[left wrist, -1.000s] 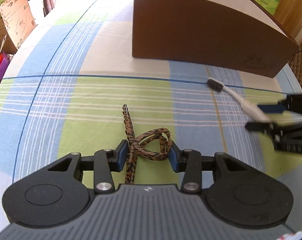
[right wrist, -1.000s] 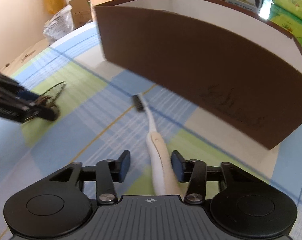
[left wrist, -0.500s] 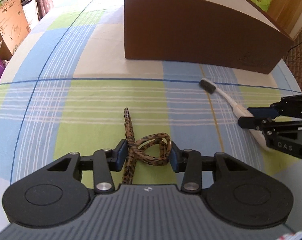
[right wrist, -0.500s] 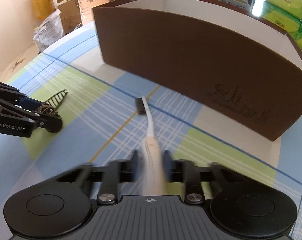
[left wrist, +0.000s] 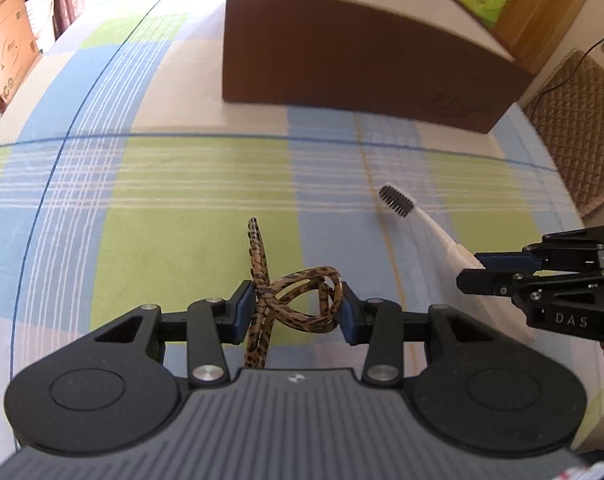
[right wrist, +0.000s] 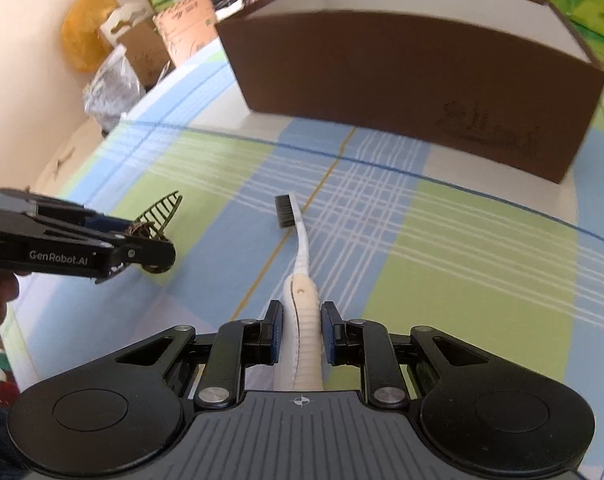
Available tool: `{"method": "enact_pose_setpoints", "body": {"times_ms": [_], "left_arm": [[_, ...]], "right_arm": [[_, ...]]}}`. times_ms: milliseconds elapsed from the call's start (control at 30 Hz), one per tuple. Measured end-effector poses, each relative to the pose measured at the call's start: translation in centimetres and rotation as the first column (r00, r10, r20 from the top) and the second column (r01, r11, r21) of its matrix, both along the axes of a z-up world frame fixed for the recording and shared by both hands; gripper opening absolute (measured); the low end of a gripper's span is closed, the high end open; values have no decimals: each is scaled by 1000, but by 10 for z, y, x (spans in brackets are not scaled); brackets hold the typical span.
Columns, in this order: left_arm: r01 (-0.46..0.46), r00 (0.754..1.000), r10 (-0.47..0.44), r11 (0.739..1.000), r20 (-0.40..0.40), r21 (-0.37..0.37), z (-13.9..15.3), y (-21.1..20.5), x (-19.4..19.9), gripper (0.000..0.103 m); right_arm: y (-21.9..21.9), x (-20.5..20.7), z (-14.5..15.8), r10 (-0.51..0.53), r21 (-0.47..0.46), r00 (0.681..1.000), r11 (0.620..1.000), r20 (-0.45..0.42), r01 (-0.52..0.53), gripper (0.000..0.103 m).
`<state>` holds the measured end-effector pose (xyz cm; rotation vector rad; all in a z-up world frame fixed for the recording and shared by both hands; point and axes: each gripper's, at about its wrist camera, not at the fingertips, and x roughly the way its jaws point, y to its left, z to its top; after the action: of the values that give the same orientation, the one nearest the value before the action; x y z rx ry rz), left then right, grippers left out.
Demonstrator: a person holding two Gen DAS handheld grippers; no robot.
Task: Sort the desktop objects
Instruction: 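Carry the hair tie and toothbrush over the brown box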
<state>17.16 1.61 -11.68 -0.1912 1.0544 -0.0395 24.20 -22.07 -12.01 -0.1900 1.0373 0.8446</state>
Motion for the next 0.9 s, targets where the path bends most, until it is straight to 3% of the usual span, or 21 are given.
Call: {"method": "enact_pose_setpoints", "body": {"times_ms": [400,700,900], "left_arm": [[39,986,-33,999,165,-30,65,-5,34,37],[67,961,-55,997,269,-34,109,-14,111,37],[96,951,-74,994,300,-59,119,-17,170,37]], "right_arm": [[-25,42,64,-133,91,989,988,71,127,17],[-23,110,116,-158,153,973,979,166,133,17],[-2,156,126,-136,143,971,984,197,109,17]]}}
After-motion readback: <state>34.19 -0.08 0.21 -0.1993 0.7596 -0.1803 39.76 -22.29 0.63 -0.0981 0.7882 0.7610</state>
